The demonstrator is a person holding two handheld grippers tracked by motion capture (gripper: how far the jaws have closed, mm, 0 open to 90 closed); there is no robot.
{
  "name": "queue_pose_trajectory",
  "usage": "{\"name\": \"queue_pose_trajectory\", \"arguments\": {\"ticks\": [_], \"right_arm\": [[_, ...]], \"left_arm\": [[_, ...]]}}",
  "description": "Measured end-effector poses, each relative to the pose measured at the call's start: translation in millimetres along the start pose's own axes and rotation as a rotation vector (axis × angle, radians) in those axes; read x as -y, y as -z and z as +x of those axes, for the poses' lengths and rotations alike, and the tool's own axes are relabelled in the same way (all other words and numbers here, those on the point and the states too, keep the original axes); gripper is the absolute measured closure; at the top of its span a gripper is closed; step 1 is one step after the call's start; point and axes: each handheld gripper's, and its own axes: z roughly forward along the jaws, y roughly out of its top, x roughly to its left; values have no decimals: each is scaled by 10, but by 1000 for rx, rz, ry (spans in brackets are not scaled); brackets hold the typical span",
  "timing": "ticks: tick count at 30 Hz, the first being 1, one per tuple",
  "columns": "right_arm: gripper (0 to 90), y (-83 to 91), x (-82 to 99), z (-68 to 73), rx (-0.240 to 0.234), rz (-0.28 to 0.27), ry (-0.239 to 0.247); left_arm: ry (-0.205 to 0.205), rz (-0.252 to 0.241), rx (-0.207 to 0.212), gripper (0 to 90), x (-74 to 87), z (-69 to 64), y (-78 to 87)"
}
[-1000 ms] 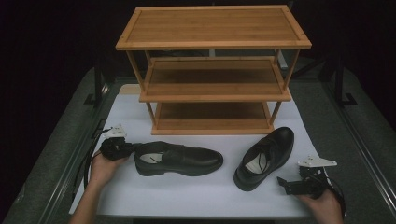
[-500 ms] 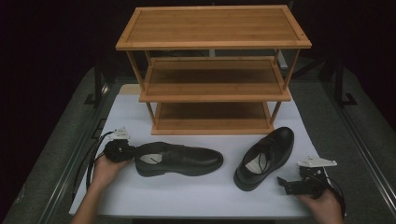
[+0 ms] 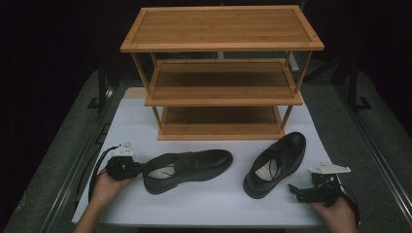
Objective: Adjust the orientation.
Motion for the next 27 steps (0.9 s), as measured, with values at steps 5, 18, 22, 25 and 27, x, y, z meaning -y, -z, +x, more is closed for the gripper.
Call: {"name": "queue_pose_trajectory", "arguments": {"ticks": [5, 18, 22, 25, 27], "right_arm": [[0, 0, 0, 0, 0, 0, 0], [0, 0, 0, 0, 1, -1, 2], [0, 0, 0, 0, 1, -1, 2], [0, 0, 0, -1, 1, -1, 2], [0, -1, 0, -2, 1, -2, 3]], "left_arm": [[-11, 7, 15, 900, 42, -107, 23], [-51, 24, 109, 900, 51, -377, -7], [-72, 31, 143, 900, 16, -448, -57], [-81, 32, 166, 900, -8, -501, -98], [-91, 34, 181, 900, -24, -535, -125]]}}
